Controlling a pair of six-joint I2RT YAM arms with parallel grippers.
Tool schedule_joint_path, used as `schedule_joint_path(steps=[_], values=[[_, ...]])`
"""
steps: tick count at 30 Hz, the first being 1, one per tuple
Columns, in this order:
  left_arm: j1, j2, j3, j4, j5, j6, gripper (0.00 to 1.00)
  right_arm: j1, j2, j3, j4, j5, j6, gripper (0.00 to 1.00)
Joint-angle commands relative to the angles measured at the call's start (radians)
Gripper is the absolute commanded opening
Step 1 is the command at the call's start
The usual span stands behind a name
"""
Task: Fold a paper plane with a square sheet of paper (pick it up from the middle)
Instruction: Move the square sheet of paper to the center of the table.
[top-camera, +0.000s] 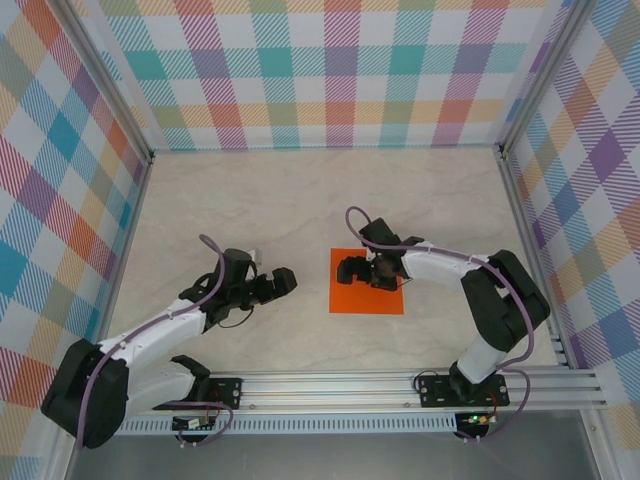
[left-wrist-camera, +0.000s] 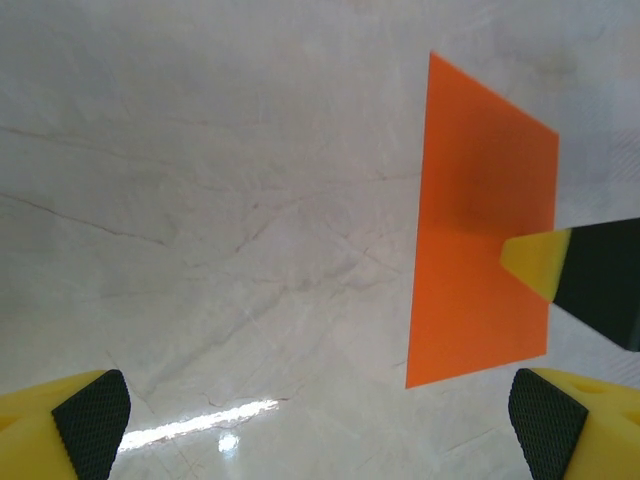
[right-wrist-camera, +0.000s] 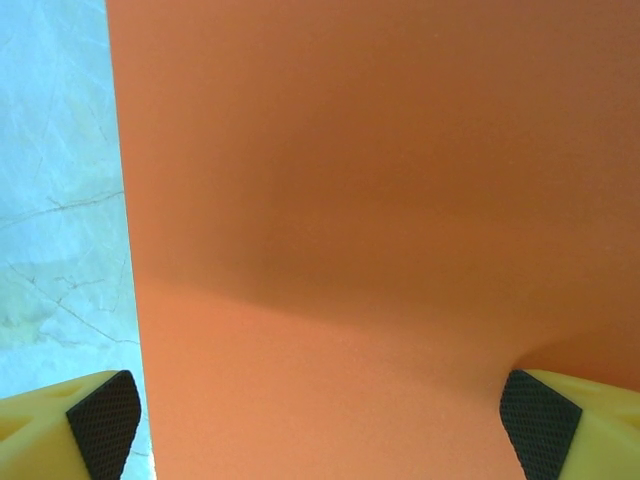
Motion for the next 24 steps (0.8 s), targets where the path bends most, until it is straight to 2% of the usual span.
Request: schedule_joint_path(steps=[1, 6, 9, 12, 15, 19, 24], values=[[-0.039, 0.045, 0.043, 0.041, -0.011, 0.033, 1.0, 0.023, 0.066, 0.013, -0.008, -0.062, -0.11, 0.96], [-0.052, 0.085, 0.051, 0.067, -0.029, 0.044, 1.0, 0.035, 0.065, 0.085, -0.096, -0.044, -0.198, 0.94], [-0.054, 0.095, 0.055, 0.077, -0.033, 0.06, 1.0, 0.058, 0.025, 0.134, -0.182, 0.055, -0.19, 0.95], [-0.054, 0.105, 0.062, 0.083, -0.032, 0.081, 1.0, 0.063, -0.005, 0.165, -0.257, 0.174, -0.106, 0.98], [-0.054, 0.117, 0.064, 0.078, -0.038, 0.093, 1.0, 0.063, 0.016, 0.21, -0.357, 0.277, 0.044, 1.0], [-0.054, 0.13, 0.065, 0.062, -0.042, 0.115, 1.0, 0.071, 0.086, 0.272, -0.409, 0.267, 0.172, 1.0], [-0.054, 0.168, 0.126, -0.013, -0.007, 0.173, 1.0, 0.076, 0.15, 0.316, -0.443, 0.292, 0.244, 1.0]])
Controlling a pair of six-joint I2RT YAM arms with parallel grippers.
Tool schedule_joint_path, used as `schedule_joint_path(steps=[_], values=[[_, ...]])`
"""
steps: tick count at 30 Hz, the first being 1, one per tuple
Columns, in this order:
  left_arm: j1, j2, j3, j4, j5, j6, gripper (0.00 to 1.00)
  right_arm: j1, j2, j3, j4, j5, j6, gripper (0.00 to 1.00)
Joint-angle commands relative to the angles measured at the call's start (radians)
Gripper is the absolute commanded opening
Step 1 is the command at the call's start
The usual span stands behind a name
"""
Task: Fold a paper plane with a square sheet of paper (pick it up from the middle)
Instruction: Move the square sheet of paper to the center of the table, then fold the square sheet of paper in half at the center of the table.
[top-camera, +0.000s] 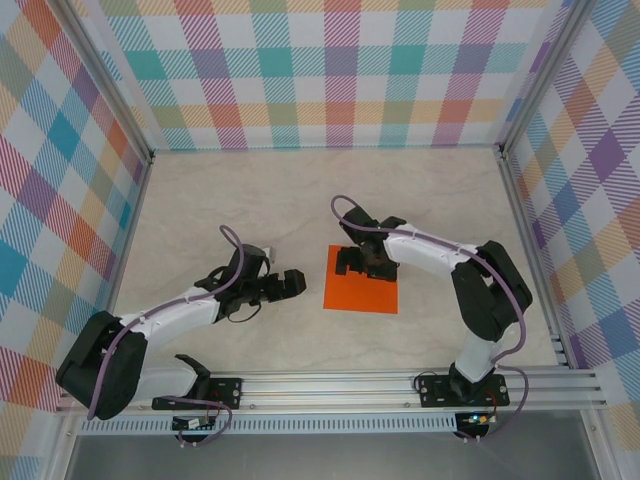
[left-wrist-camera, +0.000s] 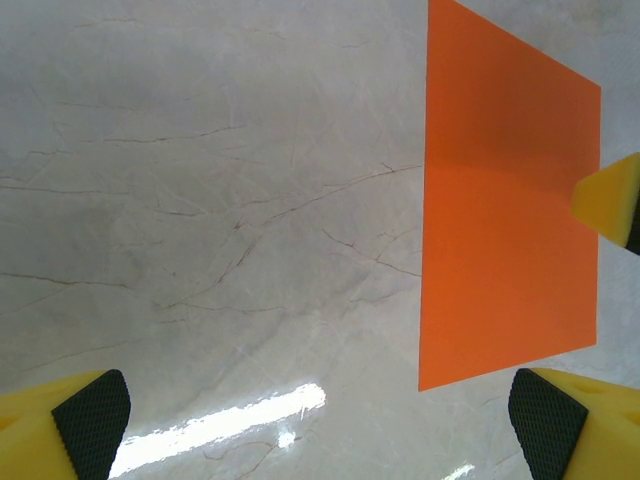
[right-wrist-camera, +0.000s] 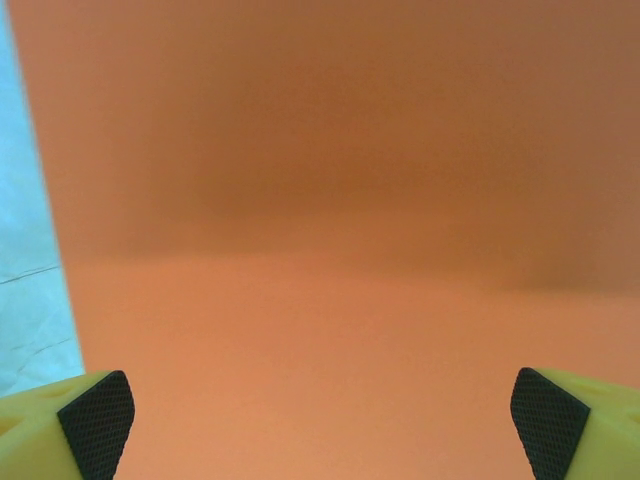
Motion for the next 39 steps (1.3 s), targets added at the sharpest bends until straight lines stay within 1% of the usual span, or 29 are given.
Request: schedule_joint_path(steps=[1, 4, 7, 9, 14, 20, 22, 24, 28, 31, 37, 39], values=[[-0.015, 0.031, 0.069, -0.059, 0.025, 0.067, 1.0, 0.011, 0.054, 0.049, -0.097, 0.049, 0.103, 1.0], [-0.015, 0.038, 0.085, -0.068, 0.041, 0.073, 1.0, 0.024, 0.065, 0.059, -0.091, 0.051, 0.112, 1.0], [-0.015, 0.046, 0.089, -0.049, 0.064, 0.047, 1.0, 0.024, 0.067, 0.056, -0.058, 0.017, 0.095, 1.0], [-0.015, 0.056, 0.092, -0.033, 0.075, 0.022, 1.0, 0.027, 0.077, 0.089, -0.081, 0.007, 0.071, 1.0], [-0.015, 0.049, 0.087, -0.018, 0.034, -0.01, 1.0, 0.028, 0.125, 0.152, -0.115, -0.009, 0.044, 1.0], [-0.015, 0.069, 0.098, -0.037, 0.024, -0.018, 1.0, 0.026, 0.198, 0.18, -0.142, 0.017, 0.049, 1.0], [-0.015, 0.077, 0.1, -0.034, 0.028, -0.021, 1.0, 0.027, 0.226, 0.18, -0.136, 0.007, 0.044, 1.0], [-0.015, 0.087, 0.108, -0.041, 0.029, -0.02, 1.0, 0.026, 0.261, 0.172, -0.134, -0.003, 0.04, 1.0], [-0.015, 0.098, 0.117, -0.053, 0.041, -0.011, 1.0, 0.025, 0.285, 0.081, -0.043, -0.059, 0.048, 1.0], [-0.015, 0.103, 0.126, -0.069, 0.036, 0.002, 1.0, 0.026, 0.31, 0.054, -0.005, -0.1, 0.045, 1.0], [-0.015, 0.103, 0.133, -0.078, 0.035, 0.007, 1.0, 0.027, 0.305, 0.016, 0.043, -0.115, 0.033, 0.95], [-0.015, 0.094, 0.126, -0.081, 0.034, 0.004, 1.0, 0.027, 0.303, 0.021, 0.039, -0.118, 0.025, 0.92]])
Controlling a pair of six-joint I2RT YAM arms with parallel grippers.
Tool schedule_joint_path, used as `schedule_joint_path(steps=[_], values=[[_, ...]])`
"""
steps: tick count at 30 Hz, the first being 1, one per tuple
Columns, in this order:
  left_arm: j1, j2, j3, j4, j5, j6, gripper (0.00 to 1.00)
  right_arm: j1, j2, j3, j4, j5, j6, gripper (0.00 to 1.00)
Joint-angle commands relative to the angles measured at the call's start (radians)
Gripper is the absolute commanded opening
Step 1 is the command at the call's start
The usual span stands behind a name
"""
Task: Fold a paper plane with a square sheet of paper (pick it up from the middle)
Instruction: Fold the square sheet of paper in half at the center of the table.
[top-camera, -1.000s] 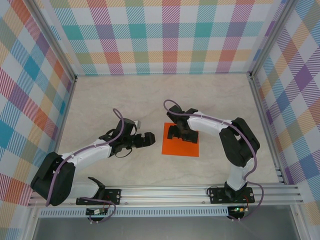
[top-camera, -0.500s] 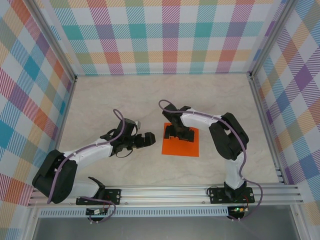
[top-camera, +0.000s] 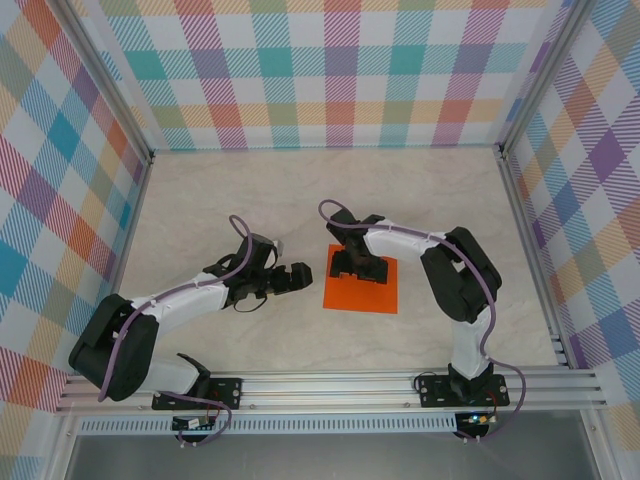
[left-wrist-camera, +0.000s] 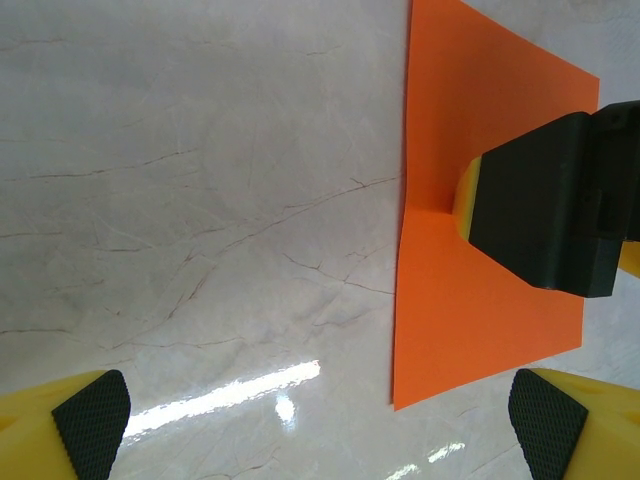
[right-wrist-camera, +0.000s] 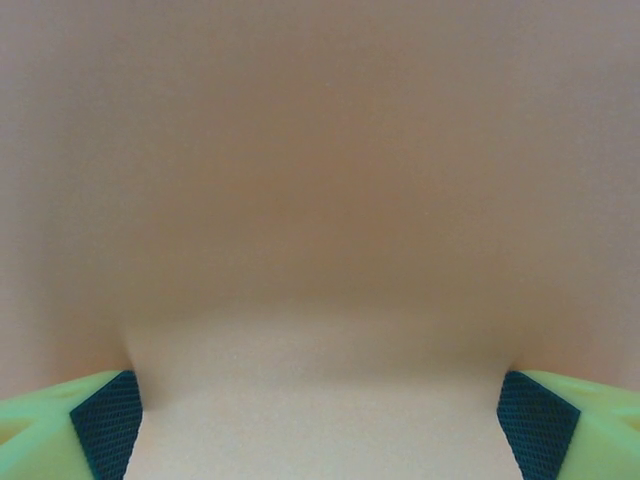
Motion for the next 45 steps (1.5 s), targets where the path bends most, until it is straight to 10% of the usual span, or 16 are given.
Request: schedule_joint_path(steps=[1, 16, 30, 45], values=[[-0.014, -0.011, 0.014, -0.023, -0.004, 0.005, 1.0, 0.006, 0.113, -0.073, 0.065, -0.125, -0.017, 0.9], [-0.014, -0.012, 0.013, -0.029, -0.013, -0.003, 1.0, 0.006, 0.046, -0.047, 0.046, -0.092, -0.047, 0.72], [-0.015, -0.017, 0.023, -0.048, -0.036, -0.011, 1.0, 0.006, -0.18, -0.124, 0.108, -0.097, -0.031, 0.27], [-0.014, -0.096, 0.021, -0.094, -0.074, -0.054, 1.0, -0.034, -0.41, -0.305, 0.489, -0.482, 0.076, 0.32]])
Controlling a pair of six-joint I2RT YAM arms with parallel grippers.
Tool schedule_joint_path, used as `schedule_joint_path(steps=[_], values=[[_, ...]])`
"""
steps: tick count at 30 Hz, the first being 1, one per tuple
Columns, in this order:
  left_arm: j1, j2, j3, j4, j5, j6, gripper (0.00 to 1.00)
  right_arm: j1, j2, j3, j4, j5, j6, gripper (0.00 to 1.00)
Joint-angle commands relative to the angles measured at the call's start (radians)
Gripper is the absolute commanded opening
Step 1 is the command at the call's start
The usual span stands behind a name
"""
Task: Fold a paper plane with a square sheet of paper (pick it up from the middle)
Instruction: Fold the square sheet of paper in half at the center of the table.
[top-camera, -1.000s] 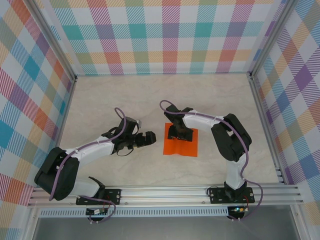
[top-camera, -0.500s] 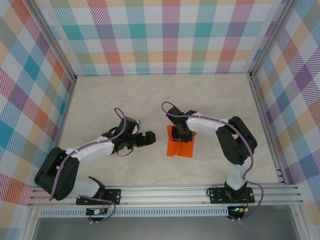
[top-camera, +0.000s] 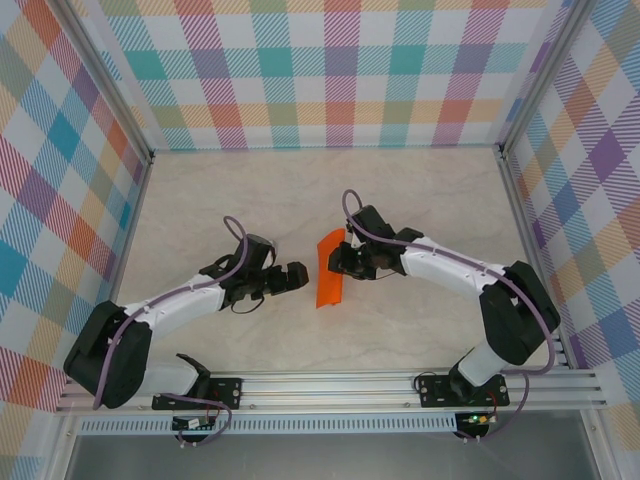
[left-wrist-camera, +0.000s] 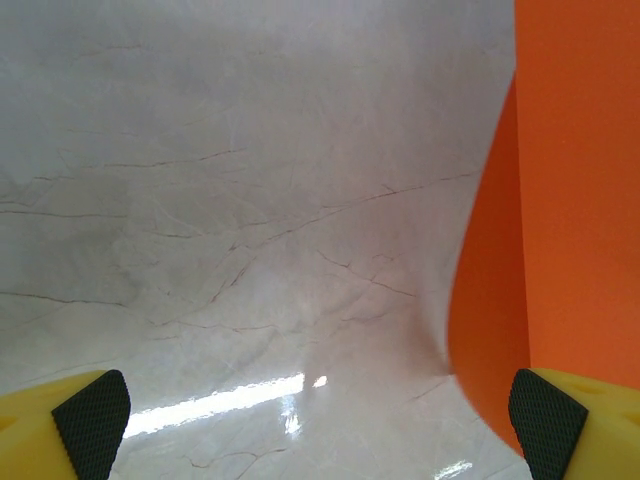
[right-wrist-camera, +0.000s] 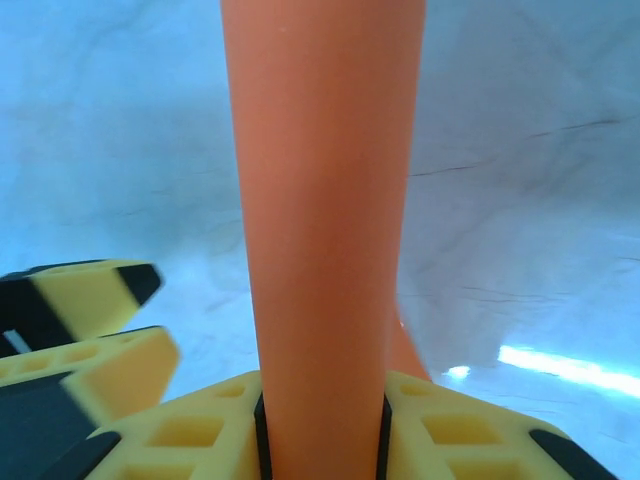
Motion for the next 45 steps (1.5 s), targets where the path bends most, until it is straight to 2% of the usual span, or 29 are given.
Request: schedule_joint_path(steps=[1, 6, 9, 15, 20, 35, 45], values=[[-0.013, -0.049, 0.019, -0.033, -0.011, -0.02, 1.0, -0.03, -0.025, -0.075, 0.149, -0.129, 0.067, 0.32], [-0.015, -0.074, 0.017, -0.032, 0.018, -0.029, 1.0, -0.085, -0.06, -0.204, 0.208, -0.134, 0.087, 0.4], [-0.015, -0.086, 0.001, 0.001, 0.045, -0.039, 1.0, -0.109, -0.051, -0.253, 0.188, -0.14, 0.06, 0.4], [-0.03, -0.09, -0.018, 0.035, 0.064, -0.06, 1.0, -0.133, -0.058, -0.321, 0.154, -0.096, 0.024, 0.49], [-0.037, -0.095, -0.016, 0.038, 0.058, -0.068, 1.0, -0.133, -0.049, -0.309, 0.134, -0.073, 0.005, 0.54], [-0.048, -0.093, -0.013, 0.029, 0.057, -0.063, 1.0, -0.133, -0.008, -0.259, 0.076, -0.042, -0.041, 0.58], [-0.05, -0.106, -0.017, 0.041, -0.021, -0.09, 1.0, -0.133, -0.005, -0.241, 0.003, 0.017, -0.07, 0.63]])
